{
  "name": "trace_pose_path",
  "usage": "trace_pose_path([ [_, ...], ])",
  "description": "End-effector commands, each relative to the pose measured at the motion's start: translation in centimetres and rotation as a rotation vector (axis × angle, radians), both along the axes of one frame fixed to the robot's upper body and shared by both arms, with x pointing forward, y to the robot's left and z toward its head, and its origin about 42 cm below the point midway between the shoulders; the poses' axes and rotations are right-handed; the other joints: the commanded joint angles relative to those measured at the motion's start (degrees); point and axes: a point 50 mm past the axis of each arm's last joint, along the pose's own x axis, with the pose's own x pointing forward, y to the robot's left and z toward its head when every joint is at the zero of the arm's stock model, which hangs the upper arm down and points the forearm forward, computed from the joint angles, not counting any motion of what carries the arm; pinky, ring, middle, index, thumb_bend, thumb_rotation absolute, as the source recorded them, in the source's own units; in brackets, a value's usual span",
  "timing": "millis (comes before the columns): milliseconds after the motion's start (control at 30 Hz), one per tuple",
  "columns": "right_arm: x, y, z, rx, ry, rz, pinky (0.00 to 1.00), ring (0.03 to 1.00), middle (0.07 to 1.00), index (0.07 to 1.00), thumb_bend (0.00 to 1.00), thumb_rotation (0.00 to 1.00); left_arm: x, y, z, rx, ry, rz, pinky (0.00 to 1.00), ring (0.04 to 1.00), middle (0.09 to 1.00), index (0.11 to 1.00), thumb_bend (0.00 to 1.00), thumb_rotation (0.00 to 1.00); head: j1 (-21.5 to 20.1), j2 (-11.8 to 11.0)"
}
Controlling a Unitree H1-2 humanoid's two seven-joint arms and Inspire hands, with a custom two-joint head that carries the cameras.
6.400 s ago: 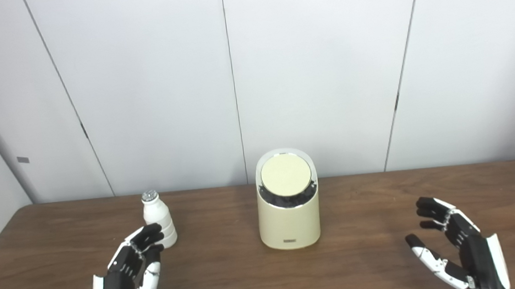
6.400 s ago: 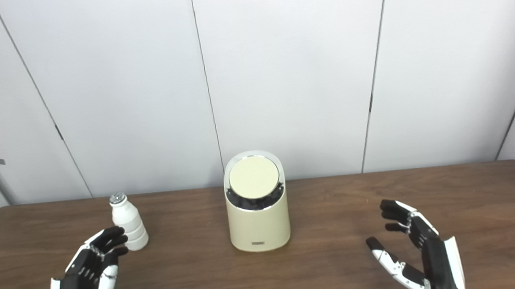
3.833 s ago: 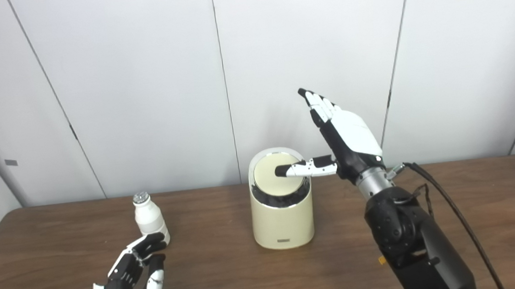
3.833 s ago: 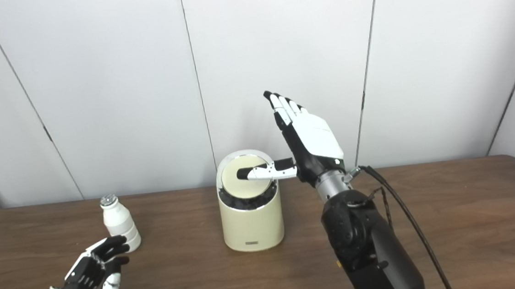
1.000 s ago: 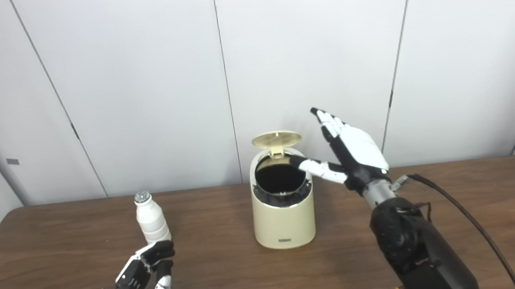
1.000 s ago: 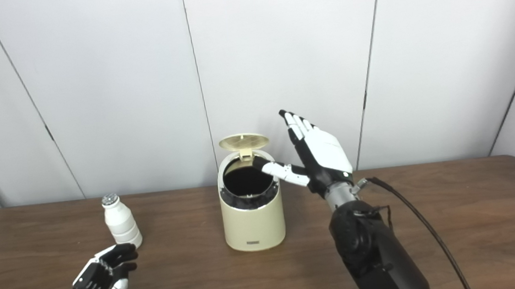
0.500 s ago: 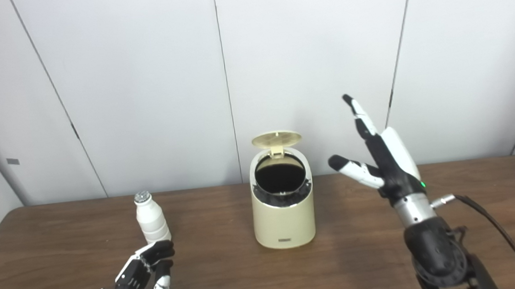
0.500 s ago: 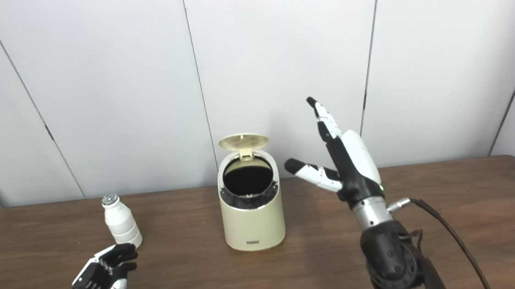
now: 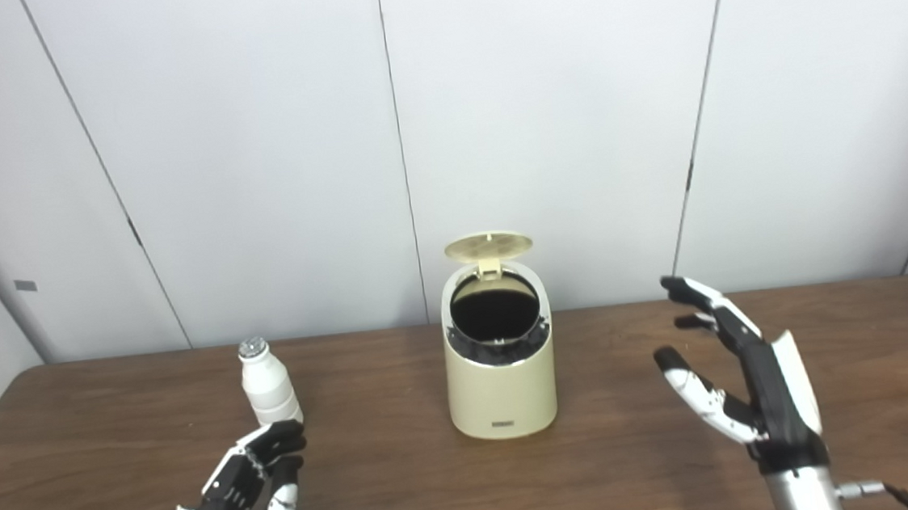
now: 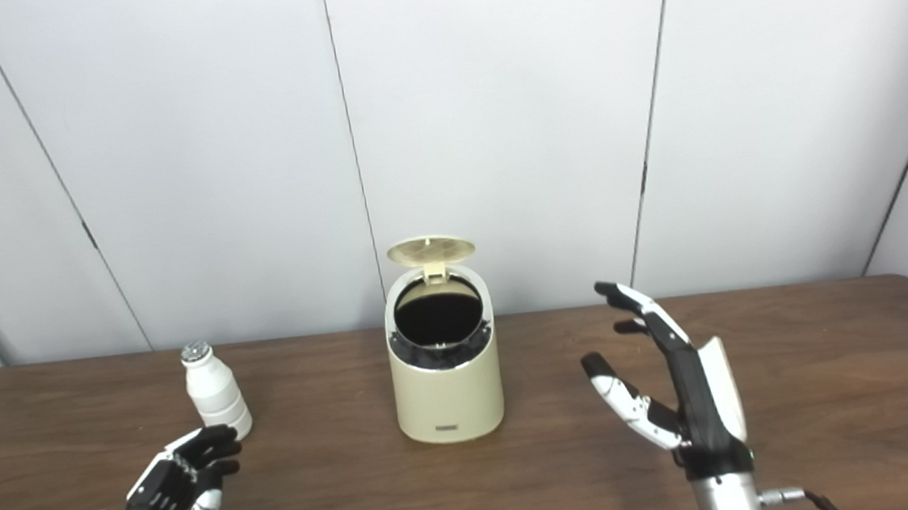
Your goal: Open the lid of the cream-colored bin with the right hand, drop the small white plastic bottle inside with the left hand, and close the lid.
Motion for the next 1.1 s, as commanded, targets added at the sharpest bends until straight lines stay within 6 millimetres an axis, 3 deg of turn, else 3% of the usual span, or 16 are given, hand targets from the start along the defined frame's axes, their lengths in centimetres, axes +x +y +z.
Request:
trace_pose_path([
  [0, -0.5, 0.0, 1.0, 0.028, -0.101, 0.001, 0.66, 0.789, 0.807, 0.77, 0.27, 0.6, 0.4, 0.4, 0.0, 0.008, -0.011, -0.004, 0.64, 0.697, 0.718, 0.696, 0.25, 0.39, -0.12, -0.07],
  [67, -1.5, 0.1, 0.1, 0.045, -0.095, -0.013, 0.66, 0.785, 0.806, 0.773, 0.26, 0.59, 0.5, 0.5, -0.1, 0.006, -0.009, -0.006, 0.64, 0.697, 0.719, 0.697, 0.25, 0.39, -0.15, -0.2],
  [133, -2.4, 0.3, -0.9, 0.073, -0.076, -0.023, 0.66, 0.777, 0.797, 0.768, 0.24, 0.52, 0.6, 0.7, -0.1, 0.008, -0.007, -0.007, 0.64, 0.695, 0.718, 0.697, 0.25, 0.38, -0.42, -0.36],
  [300, -3.6, 0.2, -3.4, 0.091, -0.015, -0.044, 0.71, 0.789, 0.799, 0.772, 0.26, 0.5, 1.0, 1.0, -0.3, 0.015, -0.001, -0.004, 0.63, 0.694, 0.719, 0.7, 0.23, 0.36, -0.69, -0.93],
  [400, -3.4, 0.0, -3.8, 0.064, -0.01, -0.057, 0.68, 0.771, 0.788, 0.761, 0.34, 0.5, 1.1, 1.0, -0.6, 0.026, 0.011, -0.003, 0.64, 0.697, 0.718, 0.7, 0.23, 0.37, -0.41, -1.19],
  [533, -3.3, -0.2, -4.0, 0.06, -0.012, -0.067, 0.66, 0.756, 0.778, 0.753, 0.33, 0.35, 1.3, 1.0, -0.8, 0.05, 0.021, -0.011, 0.63, 0.693, 0.714, 0.694, 0.23, 0.28, -0.51, -1.2],
  [767, -3.2, -0.5, -4.1, 0.051, -0.014, -0.09, 0.66, 0.76, 0.78, 0.751, 0.31, 0.34, 1.2, 1.0, -0.7, 0.068, 0.019, -0.013, 0.61, 0.689, 0.712, 0.69, 0.22, 0.27, -0.17, -1.49],
  [900, -3.1, -0.4, -4.1, 0.057, -0.015, -0.09, 0.64, 0.755, 0.777, 0.747, 0.32, 0.38, 1.2, 1.4, 0.9, 0.126, -0.032, -0.023, 0.59, 0.674, 0.702, 0.68, 0.23, 0.29, 0.13, -1.66],
  [1067, -2.9, -0.7, -4.1, 0.056, -0.013, -0.097, 0.68, 0.767, 0.78, 0.753, 0.31, 0.32, 0.4, 1.8, 4.5, 0.116, -0.144, -0.065, 0.62, 0.688, 0.701, 0.67, 0.27, 0.3, 0.74, -1.76],
])
